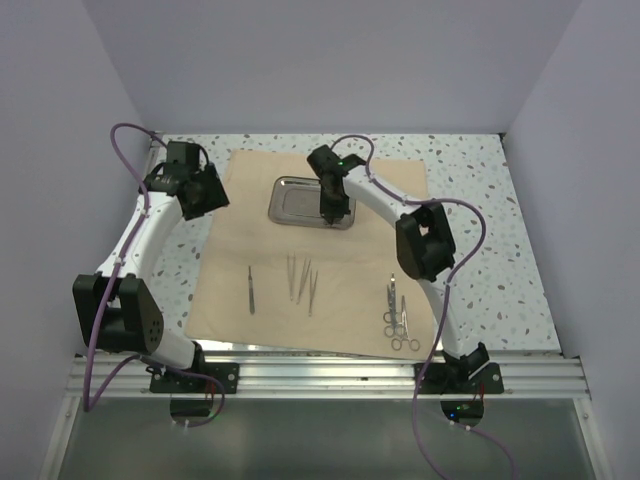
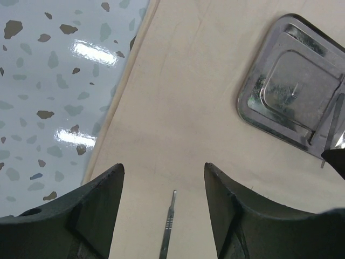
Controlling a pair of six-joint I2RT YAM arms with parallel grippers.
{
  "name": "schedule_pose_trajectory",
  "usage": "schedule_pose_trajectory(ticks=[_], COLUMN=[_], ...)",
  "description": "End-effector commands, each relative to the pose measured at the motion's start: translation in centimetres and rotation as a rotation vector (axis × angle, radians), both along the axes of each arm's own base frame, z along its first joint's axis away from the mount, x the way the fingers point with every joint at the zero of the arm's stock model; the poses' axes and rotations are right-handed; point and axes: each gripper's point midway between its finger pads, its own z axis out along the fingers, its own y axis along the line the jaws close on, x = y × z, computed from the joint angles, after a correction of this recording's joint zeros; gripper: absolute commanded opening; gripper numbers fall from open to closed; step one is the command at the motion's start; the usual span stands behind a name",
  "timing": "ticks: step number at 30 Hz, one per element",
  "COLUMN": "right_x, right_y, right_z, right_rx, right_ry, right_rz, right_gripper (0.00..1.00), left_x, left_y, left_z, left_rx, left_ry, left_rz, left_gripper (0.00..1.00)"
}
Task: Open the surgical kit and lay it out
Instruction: Pick up the medical item from the container.
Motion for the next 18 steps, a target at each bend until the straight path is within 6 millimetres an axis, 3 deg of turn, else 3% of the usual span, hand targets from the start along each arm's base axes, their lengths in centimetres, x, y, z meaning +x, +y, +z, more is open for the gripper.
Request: schedule_pose_trajectory(ticks=[1,7,10,14,18], right_x=[-0.5,-2.1,-3.0,-4.4,-7.1], right_y=[1.0,0.7,1.4,4.0,7.9], right_z=[7.8,8.4,9.2,10.7,11.7], right_rx=[0.097,0.096,0.124,0.187,0.264], right_ry=[-0.094,-0.096,-0.101,-0.106,-0.088], right_rz=[0.000,0.002,0.014,0.058,0.124], right_gripper=[0.00,0.00,0.00,0.00,0.00], left_x=[1.1,0.8,0.6,0.5,0.9], left_y=[0.0,-0.1,0.0,0.3,1.1], left_z=[2.9,3.4,3.4,3.6,4.3], left_rx=[-0.008,-0.010,-0.007,0.011,0.031], left_ry=[-0.090,-0.105,-0.106,-0.110,-0.125], left_rz=[-0.020,-0.029,-0.033,-0.023,-0.005], left_gripper=[0.65,0.65,0.65,0.65,0.67])
